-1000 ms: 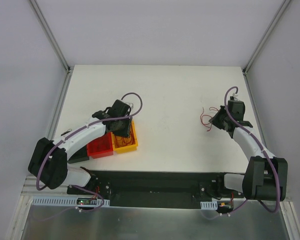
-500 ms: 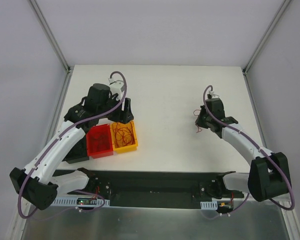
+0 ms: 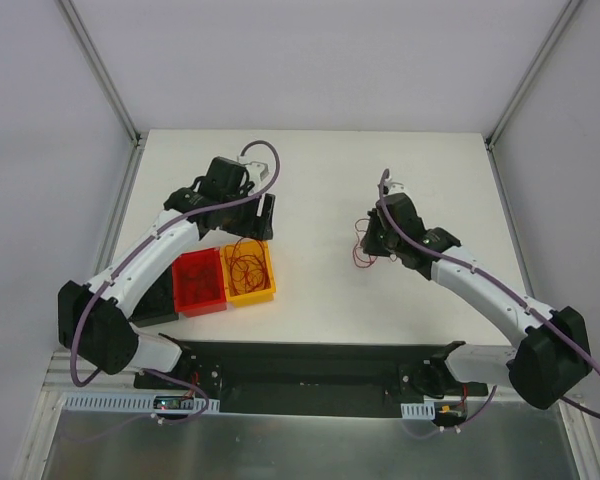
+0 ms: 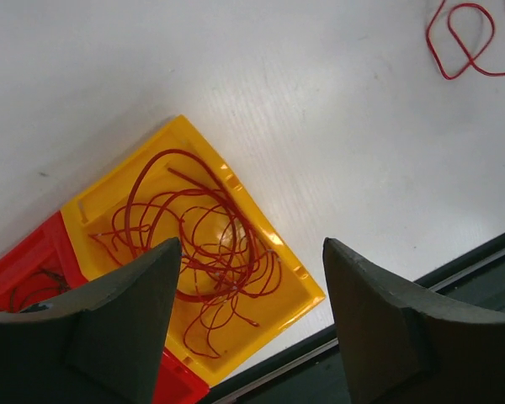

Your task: Untangle the cables

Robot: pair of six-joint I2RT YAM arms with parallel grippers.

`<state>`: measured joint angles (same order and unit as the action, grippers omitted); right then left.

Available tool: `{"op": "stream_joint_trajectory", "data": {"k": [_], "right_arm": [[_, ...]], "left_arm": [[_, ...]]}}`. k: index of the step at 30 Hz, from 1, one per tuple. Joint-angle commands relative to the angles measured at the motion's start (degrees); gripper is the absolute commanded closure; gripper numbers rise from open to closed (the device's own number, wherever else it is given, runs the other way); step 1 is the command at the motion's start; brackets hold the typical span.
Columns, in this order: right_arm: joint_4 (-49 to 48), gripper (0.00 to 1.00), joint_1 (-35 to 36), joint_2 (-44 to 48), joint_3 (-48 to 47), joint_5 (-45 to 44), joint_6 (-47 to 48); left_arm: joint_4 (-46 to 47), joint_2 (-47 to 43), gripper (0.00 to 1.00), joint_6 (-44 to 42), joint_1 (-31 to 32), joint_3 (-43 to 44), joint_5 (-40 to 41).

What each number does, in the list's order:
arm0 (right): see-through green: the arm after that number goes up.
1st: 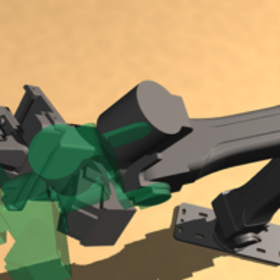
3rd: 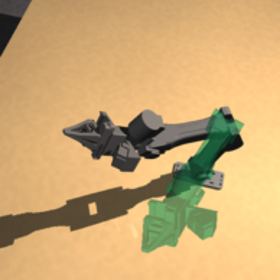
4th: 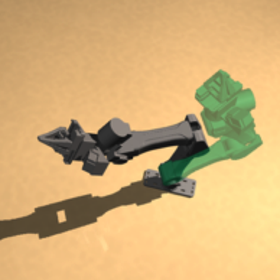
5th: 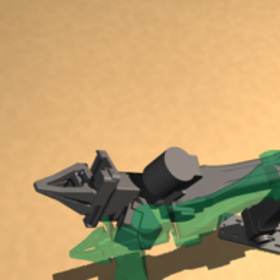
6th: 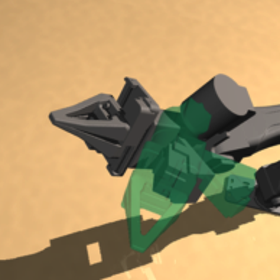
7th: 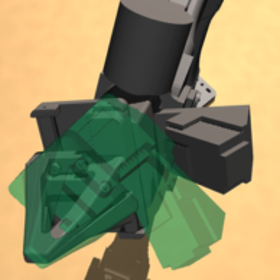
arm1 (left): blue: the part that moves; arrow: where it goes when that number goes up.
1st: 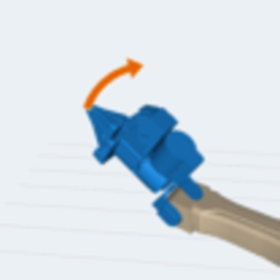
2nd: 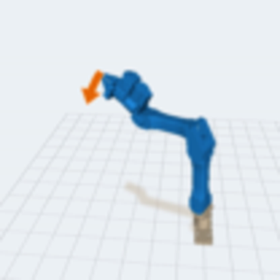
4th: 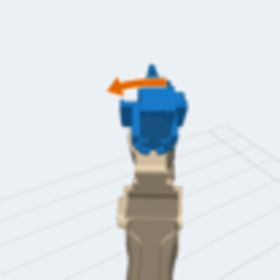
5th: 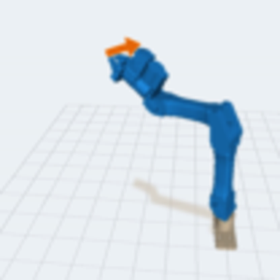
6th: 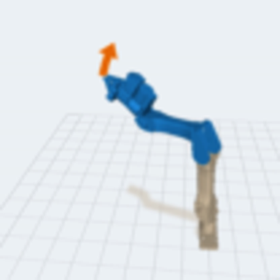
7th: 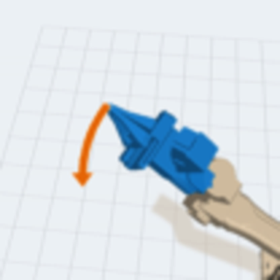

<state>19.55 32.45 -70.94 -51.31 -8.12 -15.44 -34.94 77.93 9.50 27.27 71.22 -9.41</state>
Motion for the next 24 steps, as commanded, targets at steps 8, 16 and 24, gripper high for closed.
{"op": "stream_joint_trajectory", "data": {"k": [8,16,24], "right_arm": [[3.9,1.00,6.6,5.4,-5.9,5.5,-2.4],[7.7,1.00,6.3,3.7,3.0,-4.8,3.2],[14.2,0.94,6.6,-5.1,-0.9,-10.9,6.7]], "left_arm": [[5.5,-12.4,0.18,0.4,-2.4,2.1,-4.5],[8.3,-8.9,0.18,-0.6,-2.4,6.0,-8.7],[10.5,-10.4,0.19,-1.7,-2.4,-1.7,-9.4]]}}
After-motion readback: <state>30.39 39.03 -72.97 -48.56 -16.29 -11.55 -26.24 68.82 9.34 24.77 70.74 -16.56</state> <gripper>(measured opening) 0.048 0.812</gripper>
